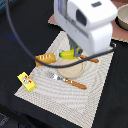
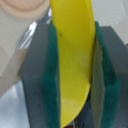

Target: Interact with the objects in diverse but meaningful ways.

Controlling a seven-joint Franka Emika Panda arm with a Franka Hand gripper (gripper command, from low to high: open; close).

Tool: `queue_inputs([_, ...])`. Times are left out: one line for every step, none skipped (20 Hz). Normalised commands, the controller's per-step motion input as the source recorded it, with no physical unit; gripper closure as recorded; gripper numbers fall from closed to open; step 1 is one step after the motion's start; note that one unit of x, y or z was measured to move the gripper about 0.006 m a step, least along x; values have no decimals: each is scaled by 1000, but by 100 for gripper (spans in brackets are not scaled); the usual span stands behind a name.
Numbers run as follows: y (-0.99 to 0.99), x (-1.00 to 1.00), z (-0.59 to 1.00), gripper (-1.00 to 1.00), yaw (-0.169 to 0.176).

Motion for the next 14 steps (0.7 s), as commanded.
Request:
queue_inputs([-1000, 211, -149, 100, 0])
queue_inputs([-983, 151, -237, 100, 0])
queue_inputs([-803, 49, -326, 100, -9])
queue_inputs([-714, 71, -334, 100, -2])
queue_inputs([-546, 126, -349, 100, 0])
queue_inputs([-483, 151, -360, 100, 0])
queue_inputs([-440, 149, -386, 100, 0])
queue_inputs([-403, 86, -446, 100, 0])
queue_inputs([-329, 26, -506, 100, 0])
queue_inputs([-277, 0, -514, 100, 0])
queue_inputs([-251, 0, -520, 100, 0])
queue_inputs([-243, 0, -520, 100, 0])
queue_inputs([-226, 0, -529, 100, 0])
queue_inputs([-217, 0, -506, 100, 0])
